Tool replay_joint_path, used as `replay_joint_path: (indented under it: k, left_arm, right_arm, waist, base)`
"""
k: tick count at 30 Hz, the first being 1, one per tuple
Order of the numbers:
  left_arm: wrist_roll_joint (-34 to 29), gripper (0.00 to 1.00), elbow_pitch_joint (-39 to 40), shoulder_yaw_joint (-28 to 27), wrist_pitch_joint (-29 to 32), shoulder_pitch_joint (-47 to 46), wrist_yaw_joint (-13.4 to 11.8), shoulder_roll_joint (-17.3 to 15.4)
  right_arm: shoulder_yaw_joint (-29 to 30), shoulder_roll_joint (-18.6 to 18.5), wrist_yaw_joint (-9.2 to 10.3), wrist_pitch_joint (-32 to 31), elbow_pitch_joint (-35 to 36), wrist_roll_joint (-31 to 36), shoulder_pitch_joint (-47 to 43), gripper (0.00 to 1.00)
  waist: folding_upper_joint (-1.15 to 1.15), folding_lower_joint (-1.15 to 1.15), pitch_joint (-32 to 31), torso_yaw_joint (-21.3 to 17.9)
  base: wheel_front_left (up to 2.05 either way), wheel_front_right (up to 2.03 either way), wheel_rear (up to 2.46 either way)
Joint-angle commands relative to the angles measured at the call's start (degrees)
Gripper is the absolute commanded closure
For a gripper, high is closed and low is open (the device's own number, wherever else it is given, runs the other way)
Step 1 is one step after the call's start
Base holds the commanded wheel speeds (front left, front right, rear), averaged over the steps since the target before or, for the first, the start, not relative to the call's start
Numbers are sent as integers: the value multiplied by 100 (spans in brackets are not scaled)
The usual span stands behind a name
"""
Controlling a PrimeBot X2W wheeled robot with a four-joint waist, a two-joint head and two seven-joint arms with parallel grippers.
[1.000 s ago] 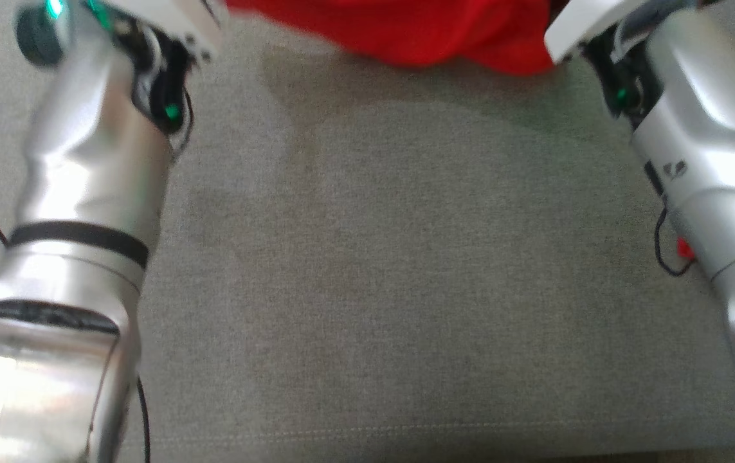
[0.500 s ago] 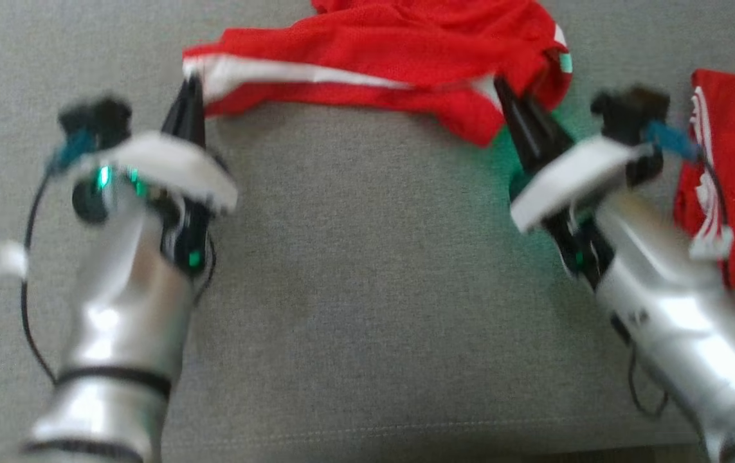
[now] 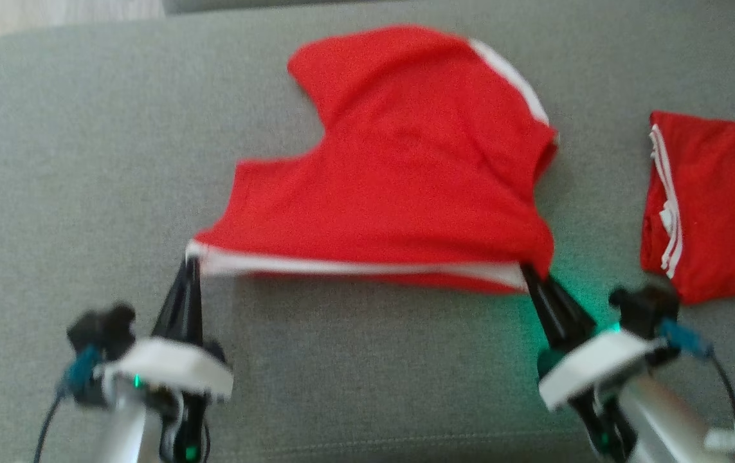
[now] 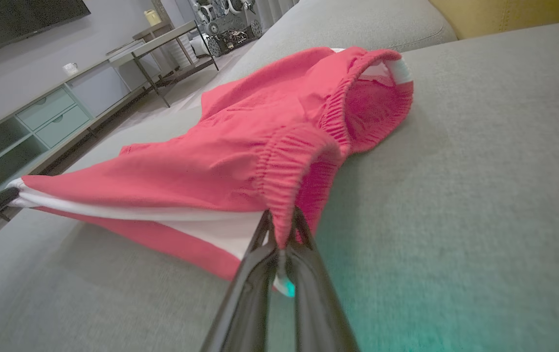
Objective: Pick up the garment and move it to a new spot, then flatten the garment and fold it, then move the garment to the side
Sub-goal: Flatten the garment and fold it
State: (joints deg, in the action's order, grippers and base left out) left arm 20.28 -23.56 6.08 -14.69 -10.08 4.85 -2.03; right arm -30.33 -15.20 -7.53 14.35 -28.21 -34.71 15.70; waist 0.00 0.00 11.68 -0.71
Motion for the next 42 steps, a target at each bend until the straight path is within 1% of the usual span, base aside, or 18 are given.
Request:
replay_joint_path:
  k: [1,5,10,14,17,21,25,29,34,38,39,42]
  left_arm:
    - [-20,100,398,-255,-29,217,-79,-151]
    - [-47,100,1061,-251,126,896,-249,-177]
    - [-53,100,1950,-249,469,1631,-495,-183]
    - [-28,100,2518,-241,701,2051,-643,-179]
    - [-16,100,2777,-203,813,2181,-673,-185]
    - [-68,100,2909,-143,823,2031,-605,-278]
    - [-96,100,2856,-53,849,1548,-455,-377]
    - [-106,100,2480,98,931,630,-212,-462]
    - [-122,100,1741,267,1001,-787,-15,-497]
    - [-111,100,1075,387,1084,-1844,69,-471]
    - [-111,100,1075,387,1084,-1844,69,-471]
    - [21,100,372,421,1197,-2552,134,-460]
  right_arm:
    - [82,-51,4,64,315,194,-325,100]
    - [401,8,4,-81,833,581,-1022,100]
    - [686,181,4,-485,1636,959,-1852,100]
    - [870,307,4,-809,2184,1158,-2372,100]
    - [989,393,4,-988,2512,1235,-2602,100]
    - [1096,500,4,-1197,2733,1313,-2644,100]
    - [1192,640,4,-1420,2867,1364,-2440,100]
    - [1337,816,4,-1723,2890,1311,-2060,100]
    - [1628,998,4,-1978,2798,1230,-1443,100]
    - [1864,1083,4,-1958,2646,1129,-989,100]
    - [1864,1083,4,-1958,2646,1129,-989,100]
    - [1978,1123,4,-1884,2429,1017,-686,100]
  waist:
    - [0,0,-227,-5]
    - [0,0,-434,-9]
    - [0,0,-615,-27]
    - [0,0,-717,-38]
    - [0,0,-738,-33]
    - [0,0,-720,-40]
    - [0,0,-580,-62]
    - [0,0,-334,-40]
    - [0,0,36,-134]
    - [0,0,328,-279]
    - [0,0,328,-279]
    - [0,0,484,-438]
  base:
    - [0,0,0]
    - [0,0,0]
    - [0,0,0]
    - [0,0,0]
    - [0,0,0]
    - [0,0,0]
    - [0,0,0]
    - [0,0,0]
    - [0,0,0]
    - [0,0,0]
    - [0,0,0]
    - [0,0,0]
